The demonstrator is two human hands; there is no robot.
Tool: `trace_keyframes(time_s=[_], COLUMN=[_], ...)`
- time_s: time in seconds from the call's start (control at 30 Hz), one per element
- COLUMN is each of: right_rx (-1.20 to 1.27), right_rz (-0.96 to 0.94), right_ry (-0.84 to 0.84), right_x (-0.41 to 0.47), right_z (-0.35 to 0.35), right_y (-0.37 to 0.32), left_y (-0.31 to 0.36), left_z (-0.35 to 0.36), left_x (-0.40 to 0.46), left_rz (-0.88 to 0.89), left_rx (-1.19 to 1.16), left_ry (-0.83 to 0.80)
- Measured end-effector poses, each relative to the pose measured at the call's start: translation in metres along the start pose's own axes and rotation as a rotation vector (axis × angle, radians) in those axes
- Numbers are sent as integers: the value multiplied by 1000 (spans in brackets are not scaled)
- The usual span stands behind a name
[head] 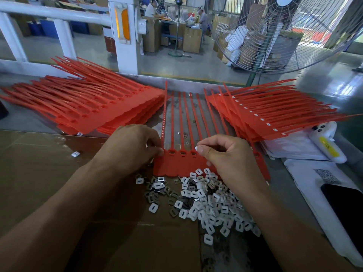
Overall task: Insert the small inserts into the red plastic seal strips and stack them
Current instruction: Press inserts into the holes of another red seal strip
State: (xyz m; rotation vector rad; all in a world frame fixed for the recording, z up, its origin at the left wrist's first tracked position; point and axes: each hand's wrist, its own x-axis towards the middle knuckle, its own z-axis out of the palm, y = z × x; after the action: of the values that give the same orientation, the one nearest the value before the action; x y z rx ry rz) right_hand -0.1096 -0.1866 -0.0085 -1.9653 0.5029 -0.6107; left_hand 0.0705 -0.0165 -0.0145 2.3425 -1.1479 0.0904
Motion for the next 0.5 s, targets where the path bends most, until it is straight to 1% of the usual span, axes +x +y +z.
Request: trace_keyframes(time_s=[0.23, 0.43, 0.5], right_rx=[0, -4, 3], right_rz=[16, 24, 21], right_ry=[-22, -34, -30], right_x=[0, -2, -1], right_z=[3, 3, 3], right_y=[-2, -2, -2], left_y=[1, -2, -3], left_z=[3, 0, -1], left_x=[0, 0, 1], left_rz=[-59, -131, -140], left_rx=[-51, -166, -189], left_ry=[-9, -93, -65])
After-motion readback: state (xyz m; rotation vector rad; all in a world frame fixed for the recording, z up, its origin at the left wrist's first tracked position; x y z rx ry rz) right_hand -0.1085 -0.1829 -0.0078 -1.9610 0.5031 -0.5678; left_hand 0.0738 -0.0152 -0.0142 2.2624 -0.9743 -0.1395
